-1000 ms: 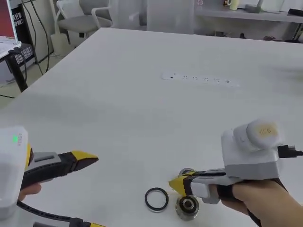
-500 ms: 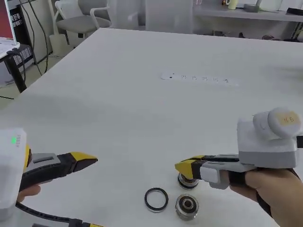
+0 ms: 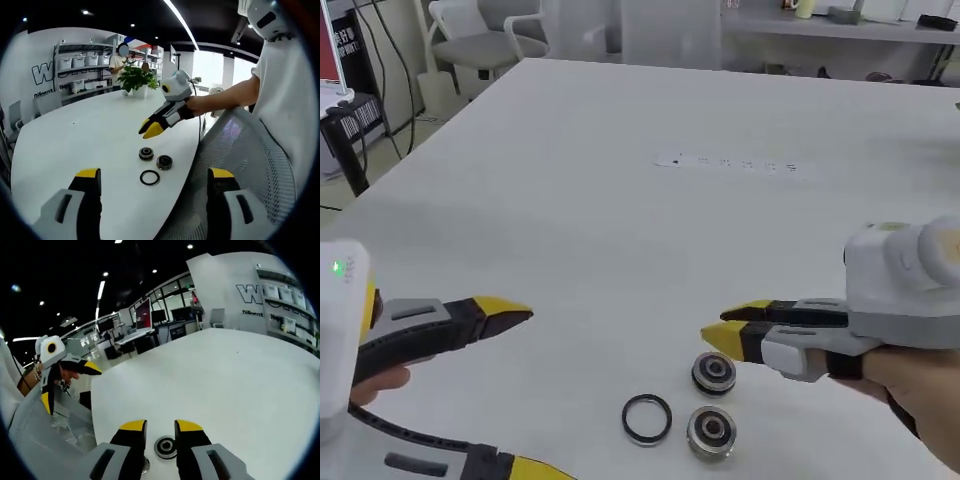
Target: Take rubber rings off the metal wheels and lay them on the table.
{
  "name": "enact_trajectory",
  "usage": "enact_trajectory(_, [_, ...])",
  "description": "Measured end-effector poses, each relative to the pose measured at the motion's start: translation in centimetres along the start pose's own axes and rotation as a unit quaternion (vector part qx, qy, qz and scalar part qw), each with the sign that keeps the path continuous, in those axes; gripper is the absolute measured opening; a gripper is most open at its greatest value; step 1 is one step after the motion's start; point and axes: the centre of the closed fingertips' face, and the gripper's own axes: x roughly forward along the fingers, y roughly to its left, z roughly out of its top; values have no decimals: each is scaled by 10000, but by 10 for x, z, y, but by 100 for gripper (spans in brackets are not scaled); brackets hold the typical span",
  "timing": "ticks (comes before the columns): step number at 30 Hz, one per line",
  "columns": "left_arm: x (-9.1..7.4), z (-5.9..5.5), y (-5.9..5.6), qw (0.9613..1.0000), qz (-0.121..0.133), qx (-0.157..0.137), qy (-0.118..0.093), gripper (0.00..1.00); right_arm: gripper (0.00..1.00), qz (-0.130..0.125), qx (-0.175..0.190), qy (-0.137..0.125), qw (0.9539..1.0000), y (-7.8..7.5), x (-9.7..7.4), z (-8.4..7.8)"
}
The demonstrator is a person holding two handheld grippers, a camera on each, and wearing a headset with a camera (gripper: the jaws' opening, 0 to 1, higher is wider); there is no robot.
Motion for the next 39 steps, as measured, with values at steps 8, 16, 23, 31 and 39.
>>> enact_trajectory(8, [0,35,6,9986,-50,512,-144,85,25,-93,-165,10,9998,-11,-5,-6])
enact_trajectory(16, [4,73,16,9947,-129,939,-387,84,30,-138,-246,321,9991,-19,-7,-26])
enact_trajectory(23, [23,98,22,9900,-315,1308,-434,82,30,-136,-269,605,9977,-23,-7,-42])
enact_trajectory(31, [57,117,21,9836,-613,1624,-483,78,30,-137,-205,830,9962,-26,-8,-55])
enact_trajectory(39, [93,115,23,9800,-897,1732,-396,76,30,-120,-199,857,9961,-26,-9,-57])
